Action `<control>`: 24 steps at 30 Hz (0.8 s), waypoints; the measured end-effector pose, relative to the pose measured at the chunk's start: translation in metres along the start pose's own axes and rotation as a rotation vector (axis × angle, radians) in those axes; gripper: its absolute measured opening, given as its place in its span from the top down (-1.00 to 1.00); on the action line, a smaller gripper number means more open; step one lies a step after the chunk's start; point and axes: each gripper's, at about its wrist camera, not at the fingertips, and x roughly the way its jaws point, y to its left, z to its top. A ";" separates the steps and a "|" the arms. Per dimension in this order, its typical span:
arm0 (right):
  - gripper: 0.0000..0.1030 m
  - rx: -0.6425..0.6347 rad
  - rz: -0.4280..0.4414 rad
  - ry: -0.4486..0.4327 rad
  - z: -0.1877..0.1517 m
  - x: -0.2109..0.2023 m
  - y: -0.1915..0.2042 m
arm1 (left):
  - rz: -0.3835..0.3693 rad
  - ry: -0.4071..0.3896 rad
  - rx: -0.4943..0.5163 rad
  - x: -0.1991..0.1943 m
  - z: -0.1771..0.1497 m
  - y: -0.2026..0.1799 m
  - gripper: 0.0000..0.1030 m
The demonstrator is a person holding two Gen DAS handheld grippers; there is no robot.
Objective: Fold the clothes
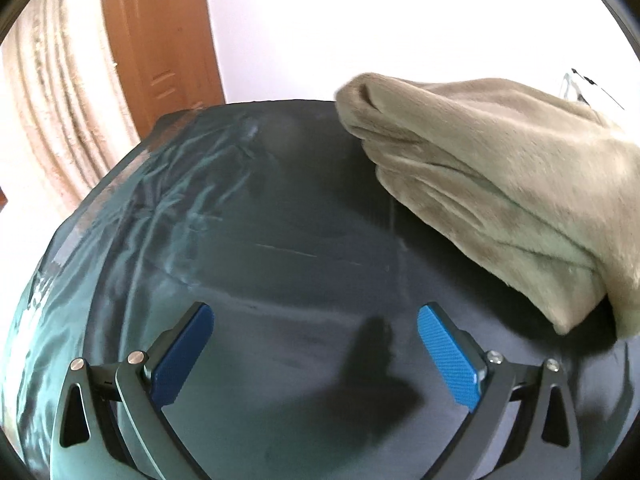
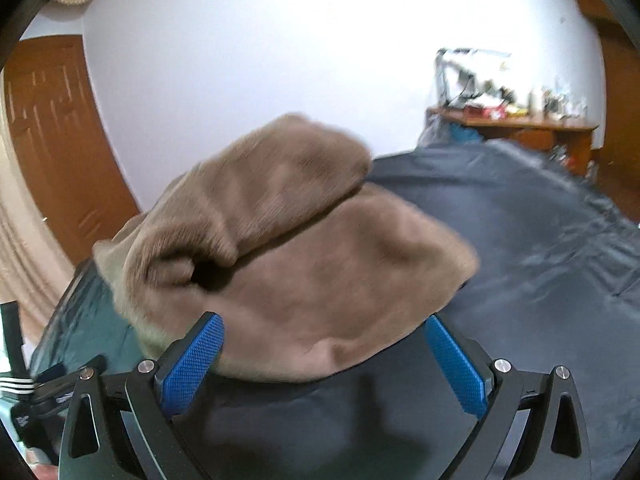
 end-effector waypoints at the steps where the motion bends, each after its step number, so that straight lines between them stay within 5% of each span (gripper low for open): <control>1: -1.00 0.004 -0.017 -0.044 0.002 -0.010 -0.002 | -0.001 0.002 -0.012 0.001 0.001 0.003 -0.99; 4: -1.00 0.014 -0.051 -0.142 0.006 -0.031 -0.006 | -0.001 0.003 -0.042 0.002 0.003 0.011 -1.00; 17: -1.00 0.033 -0.007 -0.193 0.014 -0.034 -0.020 | 0.045 -0.059 -0.040 -0.004 0.003 0.015 -1.00; 24: -1.00 -0.065 -0.088 -0.216 0.014 -0.028 -0.004 | 0.002 -0.116 -0.081 -0.014 0.002 0.021 -1.00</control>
